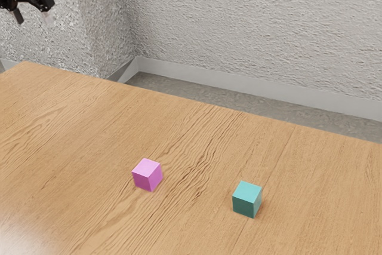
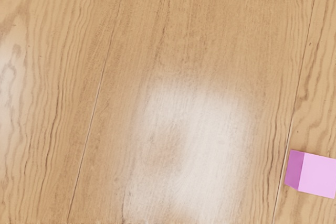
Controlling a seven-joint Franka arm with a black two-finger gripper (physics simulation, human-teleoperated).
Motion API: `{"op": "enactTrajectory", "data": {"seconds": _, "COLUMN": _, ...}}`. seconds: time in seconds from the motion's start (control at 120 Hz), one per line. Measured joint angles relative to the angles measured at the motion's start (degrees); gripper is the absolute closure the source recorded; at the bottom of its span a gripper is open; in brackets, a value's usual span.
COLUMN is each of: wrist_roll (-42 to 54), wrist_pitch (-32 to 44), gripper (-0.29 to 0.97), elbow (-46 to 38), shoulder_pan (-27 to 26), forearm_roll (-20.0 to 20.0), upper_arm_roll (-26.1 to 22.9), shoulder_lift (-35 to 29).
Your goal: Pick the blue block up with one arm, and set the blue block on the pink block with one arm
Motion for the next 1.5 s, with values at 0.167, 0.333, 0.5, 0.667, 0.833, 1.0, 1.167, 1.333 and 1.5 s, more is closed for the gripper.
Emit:
{"op": "enactTrajectory", "data": {"seconds": 0.167, "wrist_roll": 1.65, "wrist_pitch": -0.4, "gripper": 0.02, "elbow": 2.97, "shoulder_pan": -2.48, "forearm_roll": -1.64, "upper_arm_roll": 2.33, "shoulder_lift": -3.02}}
{"op": "enactTrajectory", "data": {"seconds": 0.333, "wrist_roll": 0.81, "wrist_pitch": 4.38, "gripper": 0.02, "elbow": 6.52, "shoulder_pan": -13.81, "forearm_roll": -0.02, "upper_arm_roll": -1.92, "shoulder_lift": -1.93}}
{"op": "enactTrajectory", "data": {"seconds": 0.5, "wrist_roll": -3.19, "wrist_pitch": 8.81, "gripper": 0.02, "elbow": 1.39, "shoulder_pan": -27.36, "forearm_roll": 2.09, "upper_arm_roll": -4.76, "shoulder_lift": 9.76}}
{"op": "enactTrajectory", "data": {"seconds": 0.667, "wrist_roll": -8.73, "wrist_pitch": 19.18, "gripper": 0.02, "elbow": -16.16, "shoulder_pan": -29.4, "forearm_roll": 3.15, "upper_arm_roll": -10.91, "shoulder_lift": 10.51}}
{"op": "enactTrajectory", "data": {"seconds": 0.833, "wrist_roll": -14.5, "wrist_pitch": 29.3, "gripper": 0.02, "elbow": -25.17, "shoulder_pan": -32.97, "forearm_roll": 3.56, "upper_arm_roll": -11.69, "shoulder_lift": 12.04}}
{"op": "enactTrajectory", "data": {"seconds": 1.0, "wrist_roll": -19.22, "wrist_pitch": 35.45, "gripper": 0.02, "elbow": -25.8, "shoulder_pan": -36.58, "forearm_roll": 3.68, "upper_arm_roll": -11.68, "shoulder_lift": 15.58}}
{"op": "enactTrajectory", "data": {"seconds": 1.167, "wrist_roll": -22.79, "wrist_pitch": 39.45, "gripper": 0.02, "elbow": -25.62, "shoulder_pan": -39.27, "forearm_roll": 3.64, "upper_arm_roll": -11.68, "shoulder_lift": 18.42}}
{"op": "enactTrajectory", "data": {"seconds": 1.333, "wrist_roll": -25.46, "wrist_pitch": 42.75, "gripper": 0.02, "elbow": -24.91, "shoulder_pan": -40.47, "forearm_roll": 3.43, "upper_arm_roll": -11.73, "shoulder_lift": 23.11}}
{"op": "enactTrajectory", "data": {"seconds": 1.5, "wrist_roll": -27.92, "wrist_pitch": 44.87, "gripper": 0.02, "elbow": -24.97, "shoulder_pan": -41.84, "forearm_roll": 2.73, "upper_arm_roll": -11.76, "shoulder_lift": 23.29}}
